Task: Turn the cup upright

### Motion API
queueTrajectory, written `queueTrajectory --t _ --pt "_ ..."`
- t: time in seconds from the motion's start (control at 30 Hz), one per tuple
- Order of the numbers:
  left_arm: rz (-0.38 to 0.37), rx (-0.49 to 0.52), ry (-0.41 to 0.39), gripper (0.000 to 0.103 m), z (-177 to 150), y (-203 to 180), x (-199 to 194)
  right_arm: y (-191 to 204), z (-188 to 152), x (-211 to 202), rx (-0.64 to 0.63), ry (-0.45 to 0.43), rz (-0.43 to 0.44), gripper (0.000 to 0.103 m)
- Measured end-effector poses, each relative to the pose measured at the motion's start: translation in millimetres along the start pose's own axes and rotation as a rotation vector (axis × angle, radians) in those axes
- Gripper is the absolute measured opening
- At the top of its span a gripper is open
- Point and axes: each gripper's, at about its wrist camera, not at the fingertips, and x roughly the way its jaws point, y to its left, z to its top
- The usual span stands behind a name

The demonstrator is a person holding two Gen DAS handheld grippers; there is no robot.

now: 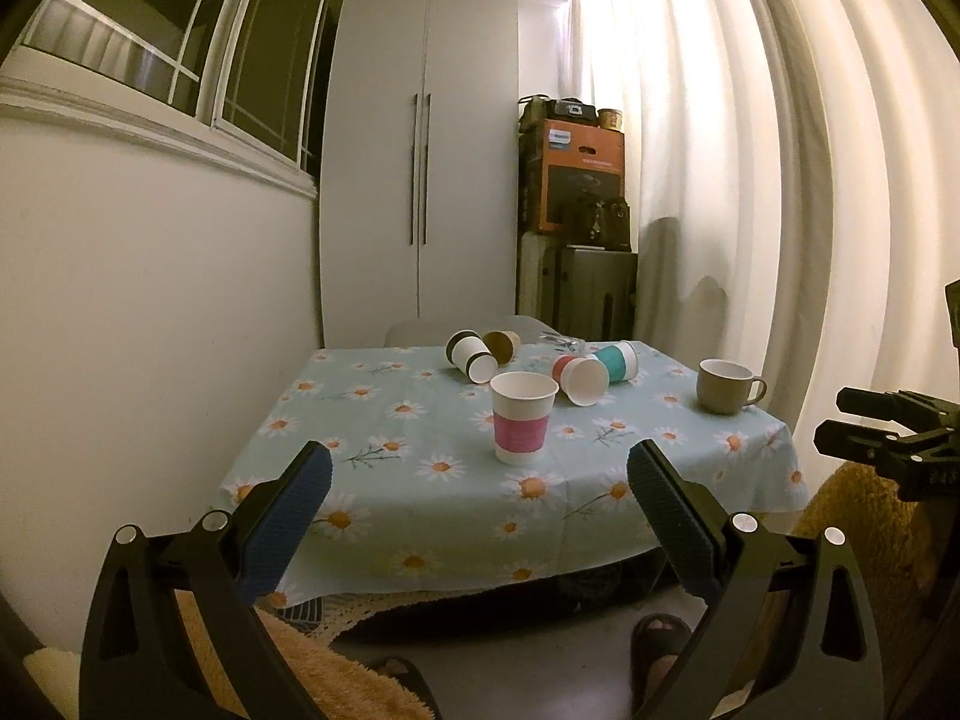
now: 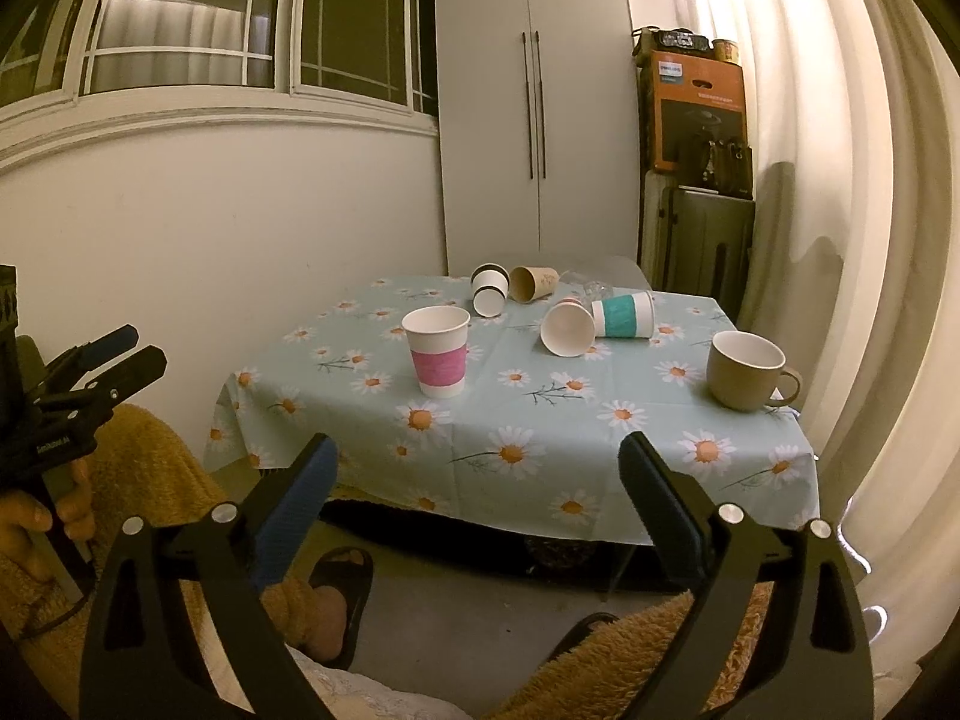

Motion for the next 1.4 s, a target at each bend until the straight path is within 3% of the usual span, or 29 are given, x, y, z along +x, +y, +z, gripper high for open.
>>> queueTrajectory --t 1.4 --pt "0.0 0.011 0.005 0.096 -2.0 -6.0 0.7 1.3 -0.2 2.5 -0.013 0.009 -0.001 0.096"
